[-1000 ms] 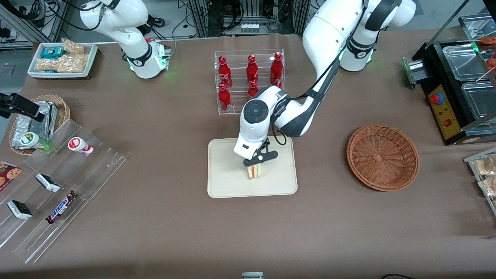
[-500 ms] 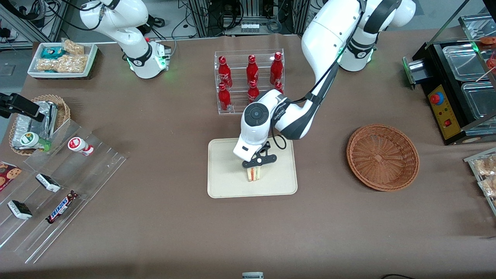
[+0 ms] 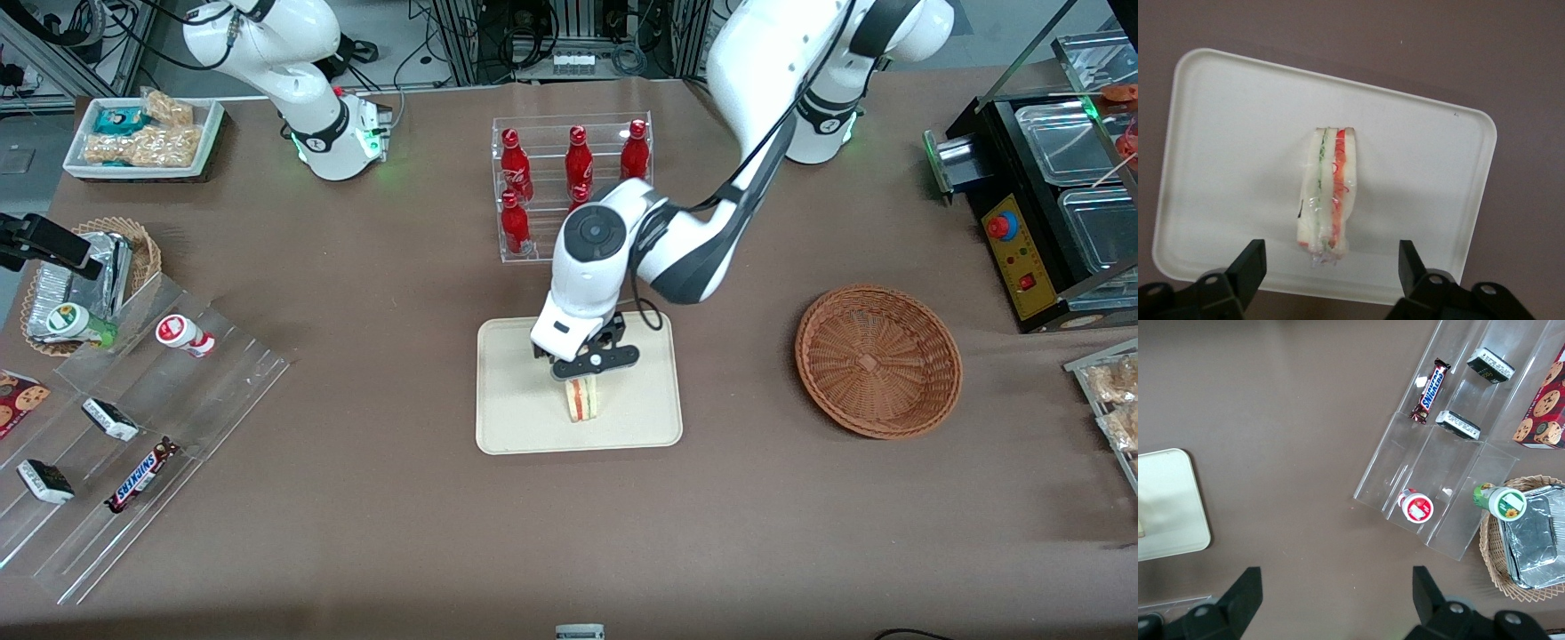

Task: Place sandwich from basket to tray

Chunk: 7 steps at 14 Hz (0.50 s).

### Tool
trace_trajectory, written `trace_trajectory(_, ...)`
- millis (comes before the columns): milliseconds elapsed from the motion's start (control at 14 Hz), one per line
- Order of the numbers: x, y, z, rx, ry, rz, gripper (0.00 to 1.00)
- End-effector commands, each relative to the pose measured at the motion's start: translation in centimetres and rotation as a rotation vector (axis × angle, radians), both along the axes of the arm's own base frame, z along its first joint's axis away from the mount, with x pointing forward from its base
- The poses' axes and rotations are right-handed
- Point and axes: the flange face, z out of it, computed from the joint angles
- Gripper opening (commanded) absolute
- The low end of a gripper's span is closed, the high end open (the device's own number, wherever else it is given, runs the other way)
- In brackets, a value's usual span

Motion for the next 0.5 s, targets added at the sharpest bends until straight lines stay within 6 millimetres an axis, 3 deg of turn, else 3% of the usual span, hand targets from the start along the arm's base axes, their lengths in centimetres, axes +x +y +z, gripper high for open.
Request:
trace_trajectory(0,-0.3,4.0,6.7,0.046,0.021,-0.069,1.00)
trace_trajectory(214,2.0,11.9,9.8,0.066,0.084,0.009,1.00)
trace_trajectory(429,3.5,18.5,10.0,0.073,0.105,-0.016,1.00)
